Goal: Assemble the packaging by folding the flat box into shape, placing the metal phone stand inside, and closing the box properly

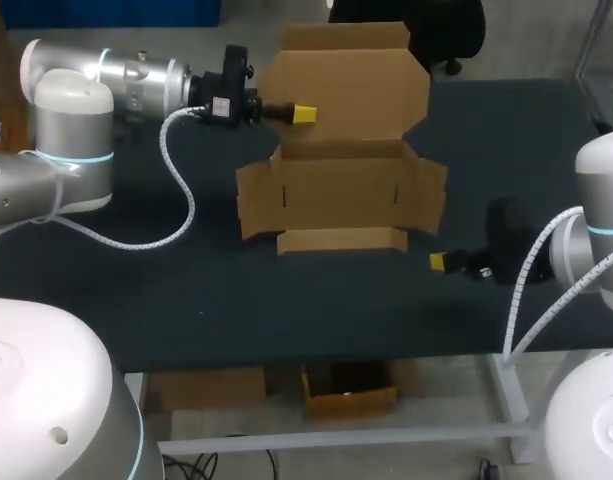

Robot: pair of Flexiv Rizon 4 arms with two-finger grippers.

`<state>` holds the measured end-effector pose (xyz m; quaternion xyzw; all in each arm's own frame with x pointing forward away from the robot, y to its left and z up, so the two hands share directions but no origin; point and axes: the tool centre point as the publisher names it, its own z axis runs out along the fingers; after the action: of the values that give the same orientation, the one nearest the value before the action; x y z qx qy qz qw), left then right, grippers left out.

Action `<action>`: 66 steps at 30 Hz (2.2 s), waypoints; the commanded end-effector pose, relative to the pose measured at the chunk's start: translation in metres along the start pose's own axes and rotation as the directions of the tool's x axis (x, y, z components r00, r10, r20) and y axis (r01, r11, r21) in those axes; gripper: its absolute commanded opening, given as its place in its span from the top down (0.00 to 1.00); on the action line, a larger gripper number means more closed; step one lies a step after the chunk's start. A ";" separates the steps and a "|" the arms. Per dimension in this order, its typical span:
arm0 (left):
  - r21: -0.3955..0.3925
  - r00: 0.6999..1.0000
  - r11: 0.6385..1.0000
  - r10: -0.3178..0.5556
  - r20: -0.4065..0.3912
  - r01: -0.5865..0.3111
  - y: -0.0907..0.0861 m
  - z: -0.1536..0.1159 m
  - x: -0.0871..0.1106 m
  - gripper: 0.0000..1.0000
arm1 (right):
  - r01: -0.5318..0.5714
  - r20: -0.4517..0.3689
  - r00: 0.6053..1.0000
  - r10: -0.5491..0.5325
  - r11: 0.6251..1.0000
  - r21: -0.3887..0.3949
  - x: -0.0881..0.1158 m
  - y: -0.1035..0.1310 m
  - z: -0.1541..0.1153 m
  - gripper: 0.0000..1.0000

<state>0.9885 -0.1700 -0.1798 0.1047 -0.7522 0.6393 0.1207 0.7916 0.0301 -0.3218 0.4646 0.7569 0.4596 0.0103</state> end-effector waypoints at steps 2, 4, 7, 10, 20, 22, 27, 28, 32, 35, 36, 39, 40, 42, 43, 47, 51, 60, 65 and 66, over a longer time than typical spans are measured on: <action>0.003 0.999 1.000 0.020 -0.038 -0.020 0.004 0.003 -0.005 1.00 | -0.001 0.007 1.000 0.001 1.000 -0.007 0.002 -0.001 0.006 1.00; 0.003 0.999 0.999 0.032 -0.026 -0.032 0.005 0.003 -0.004 1.00 | 0.001 0.013 1.000 -0.001 1.000 -0.011 0.003 -0.001 0.009 1.00; 0.006 0.999 0.999 0.045 -0.005 -0.045 0.007 0.004 -0.005 1.00 | 0.007 0.015 1.000 -0.007 1.000 -0.018 0.004 0.000 0.012 1.00; 0.008 0.999 0.999 0.049 -0.001 -0.049 0.008 0.005 -0.006 1.00 | 0.009 0.017 1.000 -0.009 1.000 -0.018 0.004 0.000 0.016 1.00; 0.011 0.997 0.997 0.070 0.032 -0.070 0.011 0.003 -0.008 1.00 | 0.024 0.020 1.000 -0.023 0.999 -0.022 0.008 0.003 0.027 1.00; 0.013 0.997 0.997 0.071 0.040 -0.072 0.013 0.003 -0.010 1.00 | 0.027 0.022 0.999 -0.026 0.999 -0.021 0.009 0.004 0.029 1.00; 0.023 0.996 0.997 0.073 0.057 -0.075 0.014 0.000 -0.013 1.00 | 0.038 0.018 0.999 -0.037 0.999 -0.024 0.012 0.006 0.034 1.00; 0.025 0.996 0.997 0.074 0.059 -0.076 0.014 -0.001 -0.014 1.00 | 0.040 0.019 0.999 -0.040 0.999 -0.026 0.012 0.007 0.035 1.00; 0.028 0.995 0.997 0.077 0.066 -0.079 0.014 -0.003 -0.015 1.00 | 0.048 0.030 0.998 -0.047 0.998 -0.033 0.014 0.009 0.039 1.00; 0.028 0.995 0.997 0.077 0.066 -0.079 0.014 -0.003 -0.015 1.00 | 0.051 0.051 0.998 -0.049 0.998 -0.040 0.015 0.009 0.044 1.00; 0.028 0.995 0.997 0.077 0.066 -0.079 0.014 -0.003 -0.015 1.00 | 0.052 0.064 0.997 -0.049 0.998 -0.044 0.016 0.009 0.046 1.00; 0.028 0.995 0.997 0.077 0.066 -0.079 0.014 -0.003 -0.015 1.00 | 0.056 0.085 0.995 -0.051 0.997 -0.058 0.016 0.008 0.053 1.00; 0.028 0.995 0.997 0.077 0.066 -0.079 0.014 -0.003 -0.015 1.00 | 0.056 0.089 0.995 -0.050 0.996 -0.066 0.016 0.008 0.055 1.00; 0.028 0.995 0.997 0.077 0.066 -0.079 0.014 -0.003 -0.015 1.00 | 0.055 0.095 0.994 -0.048 0.996 -0.073 0.015 0.007 0.060 1.00; 0.028 0.995 0.997 0.077 0.066 -0.079 0.014 -0.003 -0.015 1.00 | 0.053 0.096 0.994 -0.045 0.995 -0.080 0.015 0.007 0.062 1.00; 0.028 0.995 0.997 0.077 0.066 -0.079 0.014 -0.003 -0.015 1.00 | 0.040 0.087 0.996 -0.032 0.995 -0.096 0.015 0.007 0.065 1.00; 0.028 0.995 0.997 0.077 0.066 -0.079 0.014 -0.003 -0.015 1.00 | 0.040 0.087 0.996 -0.032 0.995 -0.096 0.015 0.007 0.065 1.00; 0.028 0.995 0.997 0.077 0.066 -0.079 0.014 -0.003 -0.015 1.00 | 0.040 0.087 0.996 -0.032 0.995 -0.096 0.015 0.007 0.065 1.00; 0.028 0.995 0.997 0.077 0.066 -0.079 0.014 -0.003 -0.015 1.00 | 0.064 0.073 0.996 -0.056 0.991 -0.115 0.013 0.010 0.087 1.00; 0.028 0.995 0.997 0.077 0.066 -0.079 0.014 -0.003 -0.015 1.00 | 0.063 0.072 0.996 -0.055 0.991 -0.119 0.012 0.010 0.093 1.00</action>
<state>0.9990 -0.1643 -0.1960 0.0979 -0.7498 0.6506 0.0704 0.8242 0.0916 -0.3442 0.4557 0.7489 0.4764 0.0676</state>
